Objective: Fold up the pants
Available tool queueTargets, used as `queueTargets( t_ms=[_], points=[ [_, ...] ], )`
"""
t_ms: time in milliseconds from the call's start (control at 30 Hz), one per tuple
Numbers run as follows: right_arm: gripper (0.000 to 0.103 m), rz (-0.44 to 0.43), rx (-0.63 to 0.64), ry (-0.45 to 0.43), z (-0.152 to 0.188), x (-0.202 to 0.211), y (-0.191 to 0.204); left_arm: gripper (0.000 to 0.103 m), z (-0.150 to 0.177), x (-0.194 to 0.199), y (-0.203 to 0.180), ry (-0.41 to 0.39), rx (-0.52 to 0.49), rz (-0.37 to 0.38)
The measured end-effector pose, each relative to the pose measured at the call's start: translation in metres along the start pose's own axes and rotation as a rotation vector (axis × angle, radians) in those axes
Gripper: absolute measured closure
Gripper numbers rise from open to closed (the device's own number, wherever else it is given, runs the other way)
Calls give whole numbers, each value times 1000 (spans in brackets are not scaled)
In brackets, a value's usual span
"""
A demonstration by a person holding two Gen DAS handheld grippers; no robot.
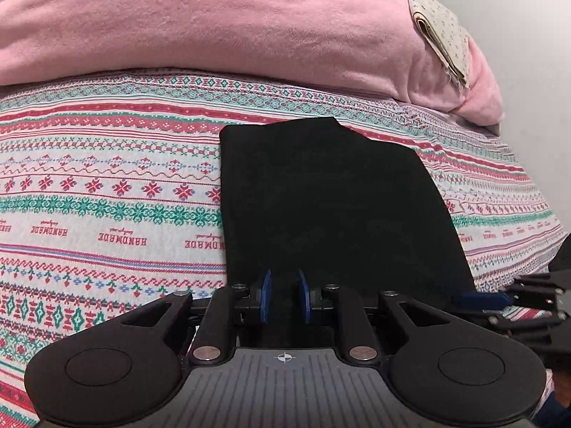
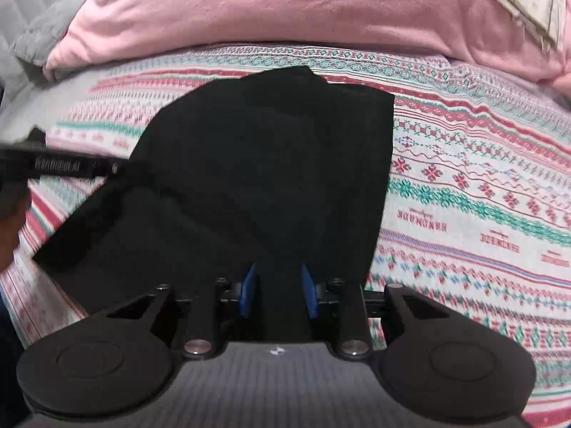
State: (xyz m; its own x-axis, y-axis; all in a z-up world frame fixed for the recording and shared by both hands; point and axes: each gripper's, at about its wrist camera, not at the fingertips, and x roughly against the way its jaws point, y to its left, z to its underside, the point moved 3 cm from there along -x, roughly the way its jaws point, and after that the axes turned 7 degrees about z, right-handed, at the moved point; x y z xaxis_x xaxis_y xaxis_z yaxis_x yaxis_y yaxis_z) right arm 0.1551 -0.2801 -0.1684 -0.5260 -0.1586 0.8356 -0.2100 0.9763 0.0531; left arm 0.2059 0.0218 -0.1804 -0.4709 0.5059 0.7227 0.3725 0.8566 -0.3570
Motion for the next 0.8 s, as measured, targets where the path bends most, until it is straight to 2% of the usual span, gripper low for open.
queueTargets(
  t_ms=[267, 433, 500, 533, 600, 667, 800],
  points=[
    [76, -39, 54, 38, 35, 25, 4, 85, 8, -4, -3, -2, -44, -17],
    [75, -40, 111, 43, 41, 31, 6, 85, 7, -3, -2, -1, -39, -24],
    [73, -52, 103, 25, 33, 32, 3, 85, 0, 2, 1, -4, 1, -7],
    [72, -49, 92, -4, 28, 34, 0, 85, -5, 5, 3, -24, 16, 6],
    [63, -58, 55, -70, 13, 40, -9, 85, -17, 12, 6, -69, 28, 14],
    [62, -75, 16, -123, -7, 44, -19, 85, -29, 13, 9, -97, 29, 16],
    [62, -120, -85, -132, -50, 25, -41, 85, -50, -3, 16, -95, 61, 21]
  ],
)
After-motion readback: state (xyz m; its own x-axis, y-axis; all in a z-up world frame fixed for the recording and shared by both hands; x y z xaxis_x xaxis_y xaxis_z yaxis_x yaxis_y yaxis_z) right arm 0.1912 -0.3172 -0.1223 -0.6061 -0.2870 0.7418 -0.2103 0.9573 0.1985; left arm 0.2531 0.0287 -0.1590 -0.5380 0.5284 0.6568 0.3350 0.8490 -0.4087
